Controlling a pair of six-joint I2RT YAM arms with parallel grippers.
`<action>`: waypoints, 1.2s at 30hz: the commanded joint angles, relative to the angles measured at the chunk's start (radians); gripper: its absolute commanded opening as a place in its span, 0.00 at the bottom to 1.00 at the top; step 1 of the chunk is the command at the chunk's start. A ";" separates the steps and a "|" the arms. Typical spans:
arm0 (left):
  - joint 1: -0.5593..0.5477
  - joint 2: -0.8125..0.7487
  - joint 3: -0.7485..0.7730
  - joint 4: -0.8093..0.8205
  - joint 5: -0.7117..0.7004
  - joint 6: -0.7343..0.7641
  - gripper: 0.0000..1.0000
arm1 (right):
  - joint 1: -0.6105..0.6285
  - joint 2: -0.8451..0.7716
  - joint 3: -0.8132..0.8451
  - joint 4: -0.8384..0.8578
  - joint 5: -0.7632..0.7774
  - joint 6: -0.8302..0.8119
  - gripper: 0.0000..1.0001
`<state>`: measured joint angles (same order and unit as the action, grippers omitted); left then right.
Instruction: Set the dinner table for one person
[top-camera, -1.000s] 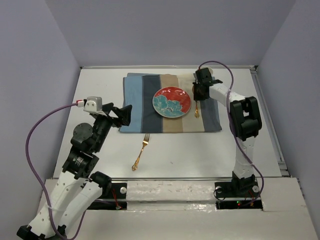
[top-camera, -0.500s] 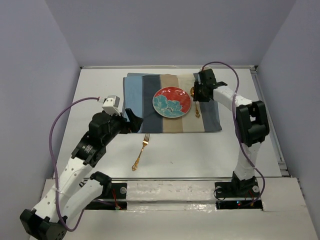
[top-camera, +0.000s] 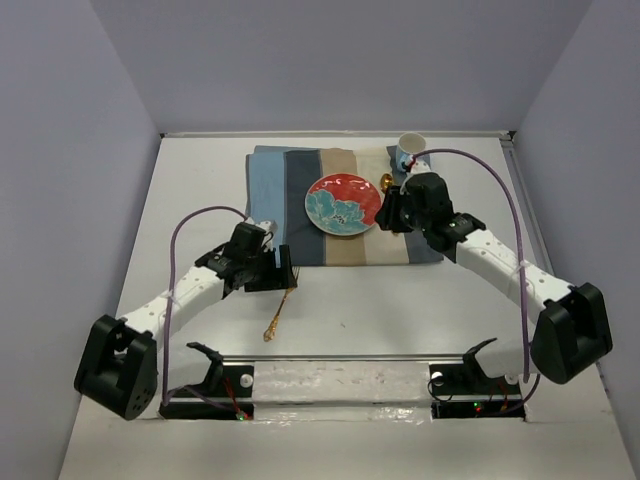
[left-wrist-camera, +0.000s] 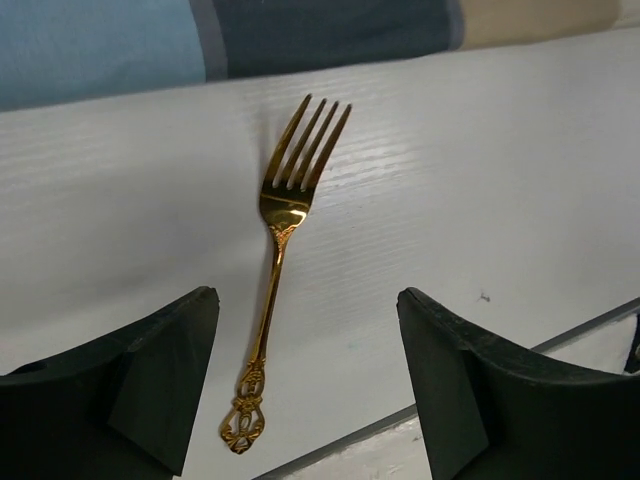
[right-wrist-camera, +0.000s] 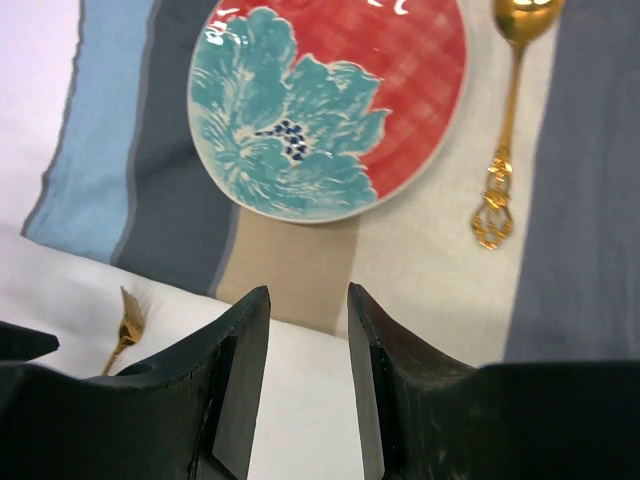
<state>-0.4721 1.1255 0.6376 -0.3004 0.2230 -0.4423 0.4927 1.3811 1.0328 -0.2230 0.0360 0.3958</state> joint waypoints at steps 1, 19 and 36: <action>-0.010 0.071 0.023 -0.040 0.038 0.031 0.79 | -0.016 -0.099 -0.050 0.056 0.042 -0.020 0.43; -0.135 0.298 0.036 -0.075 -0.174 -0.039 0.29 | -0.016 -0.240 -0.125 0.070 0.045 -0.026 0.41; -0.238 0.189 0.085 -0.173 -0.366 -0.111 0.00 | -0.016 -0.295 -0.139 0.076 0.038 -0.020 0.41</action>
<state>-0.6998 1.4010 0.7055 -0.3668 -0.0647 -0.5373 0.4789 1.1061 0.9001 -0.2050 0.0708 0.3817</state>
